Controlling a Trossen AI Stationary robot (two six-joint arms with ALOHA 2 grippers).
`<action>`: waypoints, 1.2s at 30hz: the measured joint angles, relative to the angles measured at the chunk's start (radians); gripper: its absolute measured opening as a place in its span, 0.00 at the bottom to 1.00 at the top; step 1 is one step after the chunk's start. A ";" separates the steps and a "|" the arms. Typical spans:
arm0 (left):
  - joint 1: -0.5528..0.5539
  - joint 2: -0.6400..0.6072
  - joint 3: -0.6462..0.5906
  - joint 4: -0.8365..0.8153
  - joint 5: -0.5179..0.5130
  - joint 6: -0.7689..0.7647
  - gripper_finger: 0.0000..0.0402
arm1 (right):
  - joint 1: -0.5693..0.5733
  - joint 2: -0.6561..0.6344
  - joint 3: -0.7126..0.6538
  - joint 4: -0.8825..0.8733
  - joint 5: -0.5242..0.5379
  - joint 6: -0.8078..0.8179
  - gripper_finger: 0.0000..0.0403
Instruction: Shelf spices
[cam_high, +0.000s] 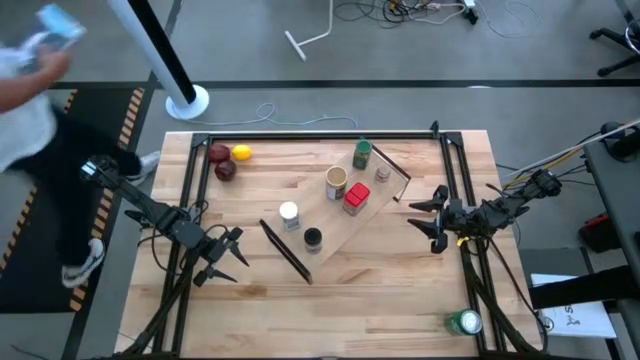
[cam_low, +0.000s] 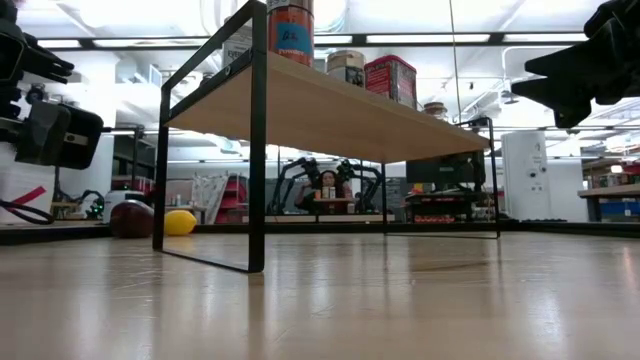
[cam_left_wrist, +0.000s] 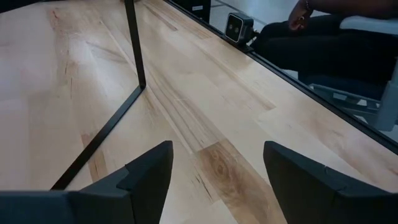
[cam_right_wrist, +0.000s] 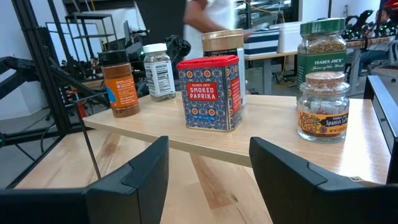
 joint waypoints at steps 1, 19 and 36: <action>0.000 0.000 0.000 0.000 0.000 0.000 0.60 | 0.000 0.000 0.000 0.000 0.000 0.000 0.49; 0.000 0.000 0.000 0.000 0.000 0.000 0.54 | 0.000 0.000 0.000 0.000 0.000 0.000 0.49; 0.000 0.000 0.000 0.000 0.000 0.000 0.60 | 0.000 0.000 0.000 0.000 0.000 0.000 0.49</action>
